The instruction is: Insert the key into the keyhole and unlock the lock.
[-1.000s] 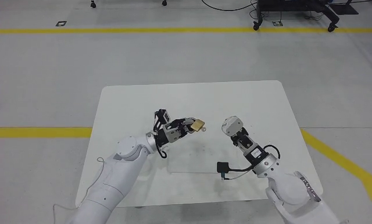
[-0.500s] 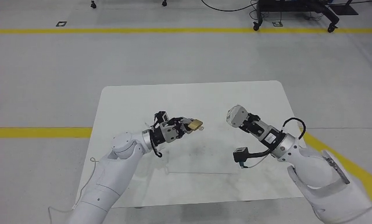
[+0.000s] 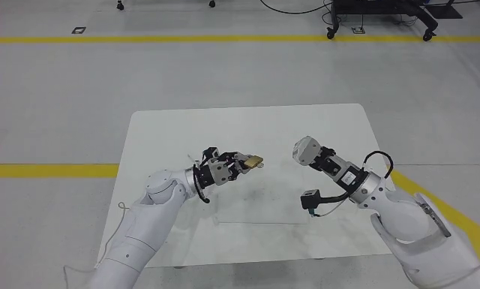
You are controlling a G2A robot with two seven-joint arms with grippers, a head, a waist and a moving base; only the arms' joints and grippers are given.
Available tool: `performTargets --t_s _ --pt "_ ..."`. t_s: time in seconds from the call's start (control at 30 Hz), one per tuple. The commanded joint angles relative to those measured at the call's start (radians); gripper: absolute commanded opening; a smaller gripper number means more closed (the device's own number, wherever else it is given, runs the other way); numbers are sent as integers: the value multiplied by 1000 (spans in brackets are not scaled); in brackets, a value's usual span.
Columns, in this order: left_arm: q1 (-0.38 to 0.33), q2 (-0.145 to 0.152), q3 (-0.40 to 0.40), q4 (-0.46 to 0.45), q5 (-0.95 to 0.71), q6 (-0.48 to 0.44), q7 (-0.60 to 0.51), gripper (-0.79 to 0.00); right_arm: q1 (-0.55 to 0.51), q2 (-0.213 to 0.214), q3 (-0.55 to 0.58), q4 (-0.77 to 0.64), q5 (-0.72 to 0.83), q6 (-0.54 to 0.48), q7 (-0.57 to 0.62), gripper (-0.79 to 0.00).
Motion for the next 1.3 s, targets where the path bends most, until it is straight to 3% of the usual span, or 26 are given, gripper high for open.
performTargets --t_s 0.0,0.17,0.3,0.4,0.47,0.5,0.63,1.03,1.17,1.27 --pt "0 0 0 0 1 -2 0 -785 0 0 0 0 0 0 0 0" --pt "14 0 6 -20 10 -2 24 -785 -4 -1 -4 -1 22 3 -8 0" --pt "36 -1 10 -66 21 -38 51 -785 28 -5 -31 35 117 -64 -167 0" --pt "49 1 5 -93 42 -104 66 -785 68 -12 -63 56 107 -117 -210 0" --pt "53 2 0 -109 63 -150 79 -785 88 -17 -86 60 102 -140 -220 -175" --pt "55 2 0 -117 72 -166 85 -785 96 -20 -95 64 103 -147 -224 -394" --pt "53 1 10 -130 89 -172 99 -785 118 -29 -129 70 68 -175 -216 -526" --pt "45 -7 40 -114 177 -278 169 -785 141 -55 -198 70 39 -255 -173 -508" --pt "54 -7 42 -123 197 -305 177 -785 142 -66 -208 70 121 -290 -171 -606" --pt "59 -7 43 -128 205 -315 177 -785 152 -74 -217 79 165 -304 -168 -520"
